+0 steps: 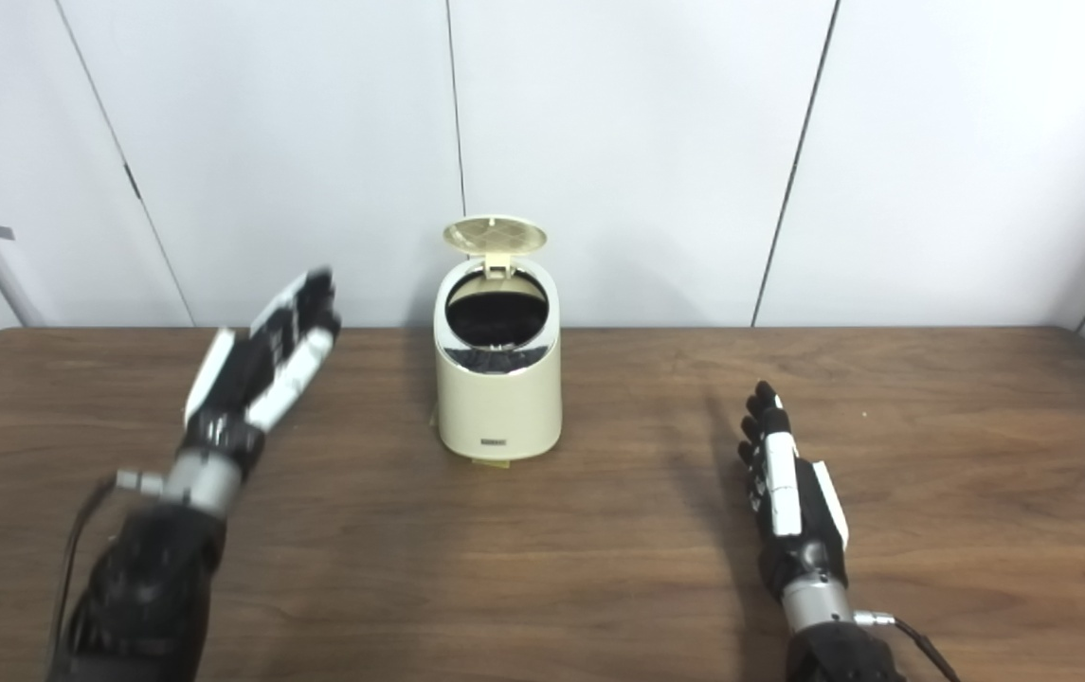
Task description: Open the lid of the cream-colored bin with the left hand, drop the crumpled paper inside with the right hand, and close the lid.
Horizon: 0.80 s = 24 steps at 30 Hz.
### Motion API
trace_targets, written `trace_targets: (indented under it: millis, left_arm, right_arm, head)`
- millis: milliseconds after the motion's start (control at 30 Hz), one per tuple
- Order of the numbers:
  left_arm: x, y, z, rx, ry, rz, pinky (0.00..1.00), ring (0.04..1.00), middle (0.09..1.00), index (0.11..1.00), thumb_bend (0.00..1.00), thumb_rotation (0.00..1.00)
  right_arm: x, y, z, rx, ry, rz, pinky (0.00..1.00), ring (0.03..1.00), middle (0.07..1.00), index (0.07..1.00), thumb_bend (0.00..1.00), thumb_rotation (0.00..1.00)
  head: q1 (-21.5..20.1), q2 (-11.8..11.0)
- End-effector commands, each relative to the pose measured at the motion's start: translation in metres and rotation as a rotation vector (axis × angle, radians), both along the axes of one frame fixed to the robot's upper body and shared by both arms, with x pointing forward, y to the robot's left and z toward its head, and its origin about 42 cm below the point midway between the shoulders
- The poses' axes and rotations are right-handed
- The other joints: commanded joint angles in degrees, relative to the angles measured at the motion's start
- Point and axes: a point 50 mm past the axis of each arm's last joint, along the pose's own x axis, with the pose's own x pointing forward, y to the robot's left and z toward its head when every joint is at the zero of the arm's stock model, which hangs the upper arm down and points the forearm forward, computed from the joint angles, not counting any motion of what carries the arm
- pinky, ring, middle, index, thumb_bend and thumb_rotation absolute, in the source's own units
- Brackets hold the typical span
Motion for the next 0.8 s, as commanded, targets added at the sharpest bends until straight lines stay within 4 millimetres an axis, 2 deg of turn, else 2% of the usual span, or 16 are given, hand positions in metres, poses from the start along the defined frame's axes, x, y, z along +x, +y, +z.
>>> trace_targets:
  millis: [0,200,400,567,767]
  left_arm:
    - [0.015,-0.006,0.029,0.04,-0.075,-0.057,0.9,0.931,0.939,0.965,0.55,0.75]
    - [0.037,-0.023,0.071,0.151,-0.15,-0.12,0.9,0.927,0.93,0.952,0.52,0.77]
    - [0.05,-0.042,0.094,0.271,-0.156,-0.127,0.93,0.947,0.931,0.938,0.54,0.8]
    - [0.061,-0.06,0.105,0.347,-0.154,-0.138,0.9,0.948,0.95,0.919,0.56,0.78]
    - [0.069,-0.074,0.106,0.384,-0.132,-0.136,0.91,0.973,0.978,0.921,0.55,0.76]
  right_arm:
    - [0.005,0.001,0.014,-0.014,-0.084,-0.007,1.0,1.0,1.0,1.0,0.69,1.0]
    - [0.002,0.005,0.012,-0.004,-0.077,-0.015,1.0,1.0,1.0,1.0,0.72,1.0]
    - [0.0,0.009,0.01,0.005,-0.063,-0.015,1.0,1.0,1.0,1.0,0.71,1.0]
    - [0.0,0.012,0.01,-0.024,-0.069,-0.007,1.0,1.0,1.0,1.0,0.69,1.0]
    - [0.002,0.014,0.01,-0.05,-0.066,-0.001,1.0,0.987,0.997,1.0,0.67,1.0]
  head:
    - [0.2,-0.2]
    - [0.7,-0.4]
    - [0.8,-0.4]
    - [0.7,-0.6]
    - [0.3,-0.6]
